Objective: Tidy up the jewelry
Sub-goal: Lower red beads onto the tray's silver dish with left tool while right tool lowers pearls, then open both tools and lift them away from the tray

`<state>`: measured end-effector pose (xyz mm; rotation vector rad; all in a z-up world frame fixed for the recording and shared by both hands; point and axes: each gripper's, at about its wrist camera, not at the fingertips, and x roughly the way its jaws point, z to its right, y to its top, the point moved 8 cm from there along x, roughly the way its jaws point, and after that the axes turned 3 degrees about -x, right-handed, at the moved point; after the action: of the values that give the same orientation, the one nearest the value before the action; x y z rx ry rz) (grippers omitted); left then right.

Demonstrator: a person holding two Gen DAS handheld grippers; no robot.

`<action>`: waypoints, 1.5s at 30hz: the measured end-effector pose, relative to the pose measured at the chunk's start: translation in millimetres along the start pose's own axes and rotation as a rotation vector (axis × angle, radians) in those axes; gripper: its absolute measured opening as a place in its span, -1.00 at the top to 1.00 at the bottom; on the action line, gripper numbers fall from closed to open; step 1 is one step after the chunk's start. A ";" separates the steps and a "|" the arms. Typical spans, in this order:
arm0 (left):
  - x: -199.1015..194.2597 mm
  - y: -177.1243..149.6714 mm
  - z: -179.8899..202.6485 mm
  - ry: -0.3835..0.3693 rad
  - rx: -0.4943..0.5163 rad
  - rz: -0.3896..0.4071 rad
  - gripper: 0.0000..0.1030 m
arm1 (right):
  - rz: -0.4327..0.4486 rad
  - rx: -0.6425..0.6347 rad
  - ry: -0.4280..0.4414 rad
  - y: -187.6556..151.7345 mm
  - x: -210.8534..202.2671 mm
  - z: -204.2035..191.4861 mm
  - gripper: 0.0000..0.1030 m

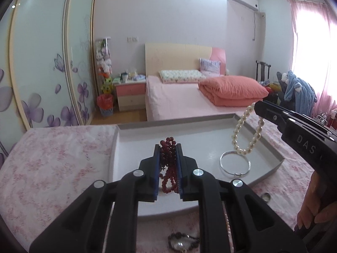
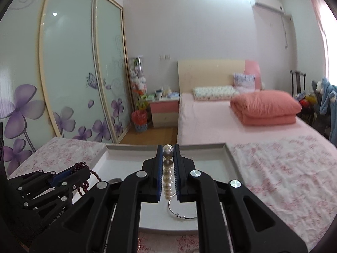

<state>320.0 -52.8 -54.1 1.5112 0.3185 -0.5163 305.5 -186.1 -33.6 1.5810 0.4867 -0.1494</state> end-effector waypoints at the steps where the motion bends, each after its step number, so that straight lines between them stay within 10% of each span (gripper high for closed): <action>1: 5.2 -0.7 -1.3 0.000 -0.002 -0.008 0.72 | -0.014 0.006 0.004 -2.6 4.1 0.5 0.80; 15: 51.4 -11.4 -2.6 -0.008 -0.009 -0.098 0.66 | -0.163 0.102 0.002 -23.4 39.0 18.5 0.76; 18: 52.5 -9.7 -8.1 0.002 -0.022 -0.094 0.65 | -0.149 0.111 -0.021 -21.6 34.9 23.8 0.30; 21: 48.6 -5.5 -14.4 0.019 -0.036 -0.084 0.59 | -0.140 0.123 -0.032 -19.8 27.8 30.2 0.25; 45: -73.1 -45.7 -55.9 0.075 -0.092 -0.050 0.14 | -0.237 0.075 -0.018 -66.6 -50.8 36.1 0.25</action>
<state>240.8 12.6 -59.1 1.4383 0.4340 -0.4794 240.9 -232.5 -78.1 1.5903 0.6603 -0.3662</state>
